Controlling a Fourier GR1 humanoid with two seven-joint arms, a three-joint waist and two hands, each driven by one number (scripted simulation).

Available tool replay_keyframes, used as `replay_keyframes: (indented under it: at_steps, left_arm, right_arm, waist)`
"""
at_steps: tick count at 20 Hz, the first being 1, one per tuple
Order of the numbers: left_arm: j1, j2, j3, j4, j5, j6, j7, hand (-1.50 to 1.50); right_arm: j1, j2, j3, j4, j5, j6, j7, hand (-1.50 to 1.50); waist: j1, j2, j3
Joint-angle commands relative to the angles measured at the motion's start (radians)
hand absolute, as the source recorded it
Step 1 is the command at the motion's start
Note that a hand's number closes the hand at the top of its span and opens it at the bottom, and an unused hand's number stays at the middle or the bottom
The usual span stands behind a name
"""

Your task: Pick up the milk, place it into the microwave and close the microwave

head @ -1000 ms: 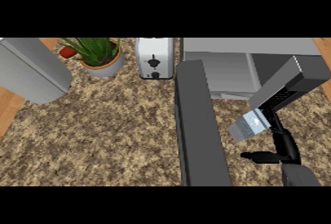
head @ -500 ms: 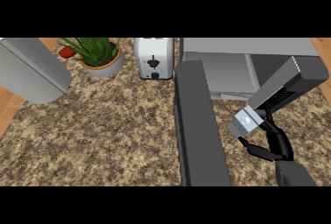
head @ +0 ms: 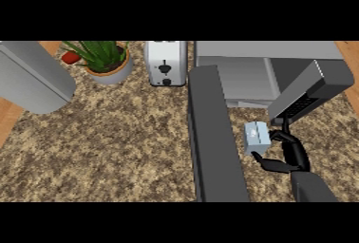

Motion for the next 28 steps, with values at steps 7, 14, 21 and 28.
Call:
replay_keyframes:
  at_steps: [7,14,21,28]
  left_arm:
    - [0.043,-0.023,-0.031,-0.117,0.096,-0.001,0.023,-1.50]
    - [0.060,-0.004,0.029,-0.088,0.143,-0.035,0.018,-1.50]
    - [0.050,-0.017,0.047,-0.047,0.127,-0.054,0.003,-1.50]
    - [-0.018,0.059,0.076,-0.020,0.188,-0.036,0.050,-1.50]
  right_arm:
    - [-0.036,0.083,-0.005,0.069,0.001,-0.035,-0.089,1.50]
    - [-0.080,0.067,0.011,0.065,0.026,-0.072,-0.097,1.50]
    - [-0.229,0.026,-0.022,0.067,0.003,-0.080,0.011,1.50]
    - [-0.396,-0.003,-0.029,0.140,0.021,-0.133,0.144,1.50]
  waist:
    - [0.015,0.013,0.011]
    - [0.011,0.010,0.009]
    - [0.012,0.010,0.008]
    - [0.034,0.021,0.010]
